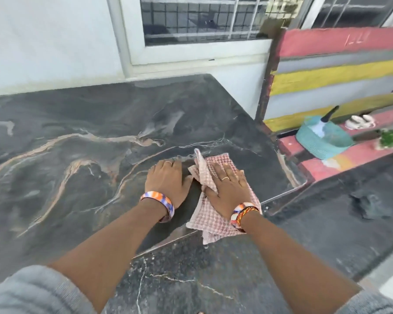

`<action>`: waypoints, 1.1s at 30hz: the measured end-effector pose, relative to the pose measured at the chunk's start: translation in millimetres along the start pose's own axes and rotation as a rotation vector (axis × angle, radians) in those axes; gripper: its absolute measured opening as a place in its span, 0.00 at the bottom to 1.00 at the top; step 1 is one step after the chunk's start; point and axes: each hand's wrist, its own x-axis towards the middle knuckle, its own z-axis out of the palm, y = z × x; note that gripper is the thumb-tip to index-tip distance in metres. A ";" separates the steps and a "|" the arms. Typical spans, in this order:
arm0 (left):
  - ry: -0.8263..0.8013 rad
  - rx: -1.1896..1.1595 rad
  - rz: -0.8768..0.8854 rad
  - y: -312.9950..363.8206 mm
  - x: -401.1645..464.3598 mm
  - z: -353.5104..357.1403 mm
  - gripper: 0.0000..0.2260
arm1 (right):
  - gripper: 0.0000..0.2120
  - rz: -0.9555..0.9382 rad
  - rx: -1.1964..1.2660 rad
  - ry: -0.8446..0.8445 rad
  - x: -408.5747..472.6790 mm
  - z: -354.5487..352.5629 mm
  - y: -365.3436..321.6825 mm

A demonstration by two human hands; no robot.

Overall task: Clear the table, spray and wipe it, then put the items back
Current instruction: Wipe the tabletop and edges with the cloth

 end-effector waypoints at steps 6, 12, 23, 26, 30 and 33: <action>-0.026 0.008 0.096 59.5 60.9 15.1 0.21 | 0.31 0.400 0.031 0.036 13.3 -18.8 113.7; 0.020 -0.068 0.039 52.9 127.9 14.4 0.20 | 0.32 0.597 0.032 0.045 57.4 -23.0 136.9; 0.110 -0.151 -0.155 -33.3 281.9 1.0 0.21 | 0.32 0.378 0.006 0.072 266.7 -45.3 105.0; 0.155 -0.147 -0.178 -61.2 319.6 0.0 0.20 | 0.32 0.322 0.003 0.051 341.0 -54.9 90.6; 0.205 -0.137 -0.184 -91.5 352.1 -3.0 0.20 | 0.33 0.264 0.016 0.023 421.0 -69.9 78.1; 0.248 -0.113 -0.182 -113.0 358.3 -7.4 0.19 | 0.33 0.240 0.020 0.011 454.3 -77.5 67.9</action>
